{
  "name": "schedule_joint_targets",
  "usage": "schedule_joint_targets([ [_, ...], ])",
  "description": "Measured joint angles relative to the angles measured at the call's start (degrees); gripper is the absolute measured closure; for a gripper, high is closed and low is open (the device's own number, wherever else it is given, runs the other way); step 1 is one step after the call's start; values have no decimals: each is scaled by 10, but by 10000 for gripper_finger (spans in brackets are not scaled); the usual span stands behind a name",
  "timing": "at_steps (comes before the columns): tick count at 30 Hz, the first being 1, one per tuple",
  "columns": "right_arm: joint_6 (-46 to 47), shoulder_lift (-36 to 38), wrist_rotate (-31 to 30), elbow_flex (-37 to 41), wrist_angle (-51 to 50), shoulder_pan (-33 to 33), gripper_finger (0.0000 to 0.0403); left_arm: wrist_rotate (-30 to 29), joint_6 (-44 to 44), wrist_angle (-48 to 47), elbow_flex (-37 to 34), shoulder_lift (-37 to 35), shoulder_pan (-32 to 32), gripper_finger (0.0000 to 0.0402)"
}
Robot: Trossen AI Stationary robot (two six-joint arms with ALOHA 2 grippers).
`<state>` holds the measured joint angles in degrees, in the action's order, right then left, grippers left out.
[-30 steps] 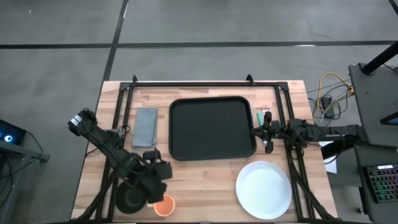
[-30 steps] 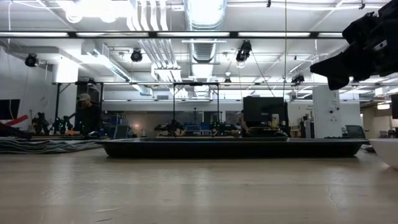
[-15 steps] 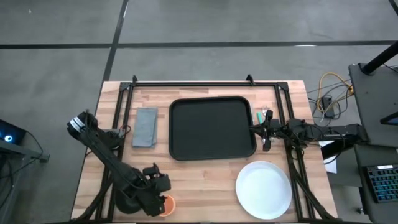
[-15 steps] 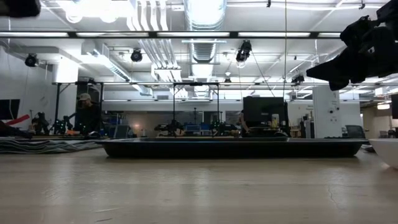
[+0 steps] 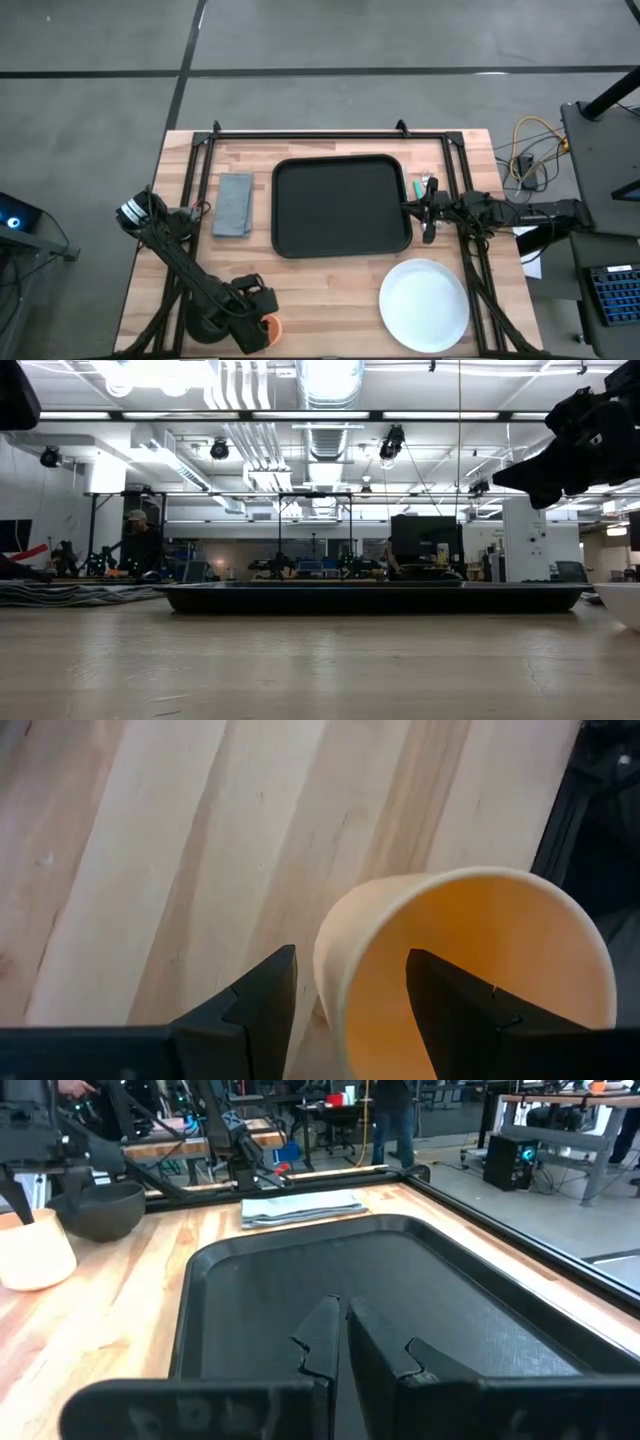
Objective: Set up tray
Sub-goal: Put the orange mug on the top left of the black tray
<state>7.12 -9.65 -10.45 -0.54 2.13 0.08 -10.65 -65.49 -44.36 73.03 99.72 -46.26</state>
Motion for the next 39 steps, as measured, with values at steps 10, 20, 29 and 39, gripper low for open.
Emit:
schedule_joint_targets([
  [10,2,-10,1,0,0,0,385,11,-24,-13,-9,1,-4,369],
  [20,-4,-10,0,0,0,0,385,5,15,-44,22,-20,42,400],
  [29,2,-23,0,0,0,0,385,-11,157,-241,114,-47,167,400],
  [39,2,-52,0,0,0,0,385,-3,422,-249,118,-148,440,401],
])
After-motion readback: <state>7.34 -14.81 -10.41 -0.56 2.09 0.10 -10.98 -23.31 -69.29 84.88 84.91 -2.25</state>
